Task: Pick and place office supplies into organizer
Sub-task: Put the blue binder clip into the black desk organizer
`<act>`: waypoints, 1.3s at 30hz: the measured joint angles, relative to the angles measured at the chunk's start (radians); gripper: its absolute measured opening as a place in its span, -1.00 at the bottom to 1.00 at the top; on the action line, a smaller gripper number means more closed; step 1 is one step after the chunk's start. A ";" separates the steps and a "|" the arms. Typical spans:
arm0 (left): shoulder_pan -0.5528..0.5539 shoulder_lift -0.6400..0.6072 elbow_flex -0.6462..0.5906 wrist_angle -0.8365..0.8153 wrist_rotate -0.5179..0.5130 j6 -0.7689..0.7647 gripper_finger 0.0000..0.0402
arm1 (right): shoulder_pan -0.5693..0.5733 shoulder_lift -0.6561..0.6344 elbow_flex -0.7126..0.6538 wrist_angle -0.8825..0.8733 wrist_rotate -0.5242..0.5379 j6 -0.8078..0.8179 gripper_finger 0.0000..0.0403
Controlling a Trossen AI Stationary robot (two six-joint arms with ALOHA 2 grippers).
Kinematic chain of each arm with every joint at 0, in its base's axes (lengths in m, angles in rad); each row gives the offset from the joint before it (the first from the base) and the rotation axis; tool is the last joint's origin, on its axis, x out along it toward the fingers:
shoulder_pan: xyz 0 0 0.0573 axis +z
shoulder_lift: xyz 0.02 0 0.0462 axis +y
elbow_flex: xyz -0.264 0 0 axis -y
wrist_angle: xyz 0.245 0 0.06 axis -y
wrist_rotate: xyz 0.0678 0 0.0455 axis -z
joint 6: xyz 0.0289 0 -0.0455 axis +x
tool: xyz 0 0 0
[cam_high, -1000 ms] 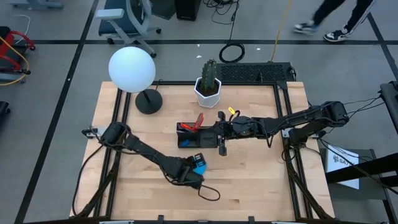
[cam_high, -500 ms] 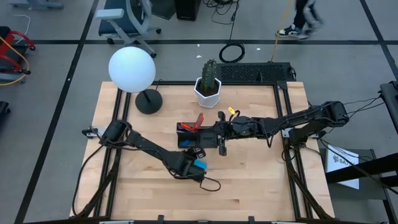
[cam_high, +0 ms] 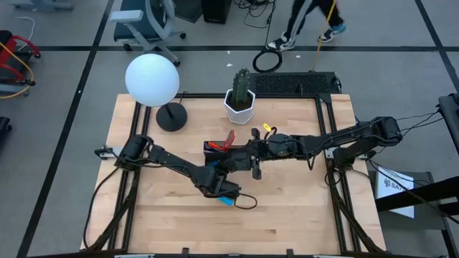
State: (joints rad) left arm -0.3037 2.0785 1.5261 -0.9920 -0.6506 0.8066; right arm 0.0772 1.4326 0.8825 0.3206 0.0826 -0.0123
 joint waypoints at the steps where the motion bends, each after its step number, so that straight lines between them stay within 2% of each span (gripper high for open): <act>1: 0.005 0.000 0.000 0.000 0.000 0.000 -0.62 | 0.000 0.000 0.000 0.000 0.000 0.000 -0.35; 19: 0.073 0.000 0.000 0.000 0.021 0.000 -0.62 | 0.000 0.000 0.000 0.000 0.000 0.000 -0.35; 39: 0.076 0.000 0.000 -0.002 0.021 -0.003 -0.62 | 0.000 0.000 0.000 0.000 0.000 0.000 -0.35</act>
State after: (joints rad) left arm -0.2276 2.0785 1.5261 -0.9936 -0.6296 0.8036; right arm 0.0772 1.4326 0.8825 0.3206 0.0822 -0.0120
